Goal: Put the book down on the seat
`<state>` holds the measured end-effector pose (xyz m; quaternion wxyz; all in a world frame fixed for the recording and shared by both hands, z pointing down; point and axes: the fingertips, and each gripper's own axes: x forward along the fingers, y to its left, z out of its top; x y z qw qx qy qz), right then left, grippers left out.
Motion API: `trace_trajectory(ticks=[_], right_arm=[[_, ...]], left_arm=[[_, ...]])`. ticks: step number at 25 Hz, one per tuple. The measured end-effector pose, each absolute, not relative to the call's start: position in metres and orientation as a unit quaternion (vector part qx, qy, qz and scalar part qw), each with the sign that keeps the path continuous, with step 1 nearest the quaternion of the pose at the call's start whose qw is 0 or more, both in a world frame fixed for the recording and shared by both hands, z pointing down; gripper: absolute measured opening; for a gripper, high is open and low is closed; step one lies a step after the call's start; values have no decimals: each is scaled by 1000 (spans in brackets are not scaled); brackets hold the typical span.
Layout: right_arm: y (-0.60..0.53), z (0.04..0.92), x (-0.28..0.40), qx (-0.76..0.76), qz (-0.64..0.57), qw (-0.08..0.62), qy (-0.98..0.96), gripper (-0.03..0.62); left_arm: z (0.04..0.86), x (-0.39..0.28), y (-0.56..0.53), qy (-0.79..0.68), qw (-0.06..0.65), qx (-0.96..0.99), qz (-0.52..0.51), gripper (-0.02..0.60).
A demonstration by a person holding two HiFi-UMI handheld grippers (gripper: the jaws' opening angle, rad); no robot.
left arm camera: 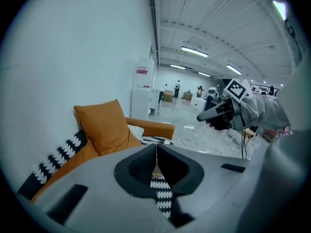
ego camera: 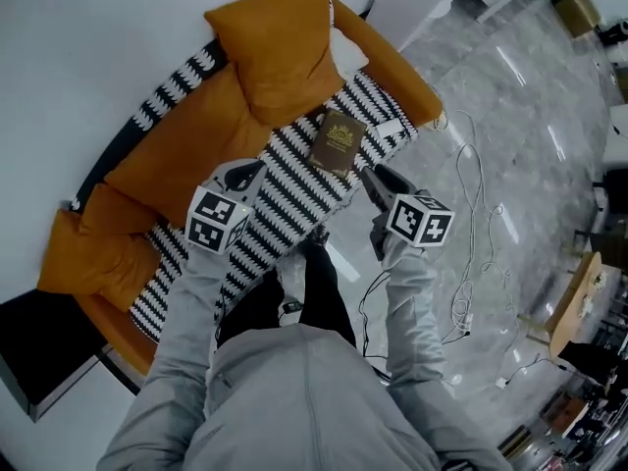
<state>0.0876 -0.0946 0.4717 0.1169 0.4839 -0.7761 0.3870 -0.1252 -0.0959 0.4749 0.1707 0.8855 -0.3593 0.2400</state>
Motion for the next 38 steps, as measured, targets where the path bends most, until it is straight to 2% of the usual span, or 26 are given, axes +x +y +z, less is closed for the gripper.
trace_trajectory(ticks=[4, 9, 16, 21, 28, 38], right_arm=[[-76, 432, 75, 474, 351, 101, -801, 142], [-57, 387, 80, 492, 307, 87, -810, 65], [-28, 338, 88, 525, 225, 102, -814, 33], [-5, 303, 93, 542, 154, 118, -817, 28], [22, 245, 102, 566, 89, 101, -814, 28], [60, 193, 102, 577, 26, 85, -812, 28]], left_arm=[[445, -121, -85, -359, 141, 895, 224, 28], [405, -106, -75, -351, 99, 910, 199, 28], [357, -97, -55, -339, 54, 924, 171, 28], [324, -88, -41, -330, 22, 930, 159, 28], [275, -76, -18, -315, -31, 937, 146, 28], [226, -75, 12, -321, -71, 937, 122, 28]])
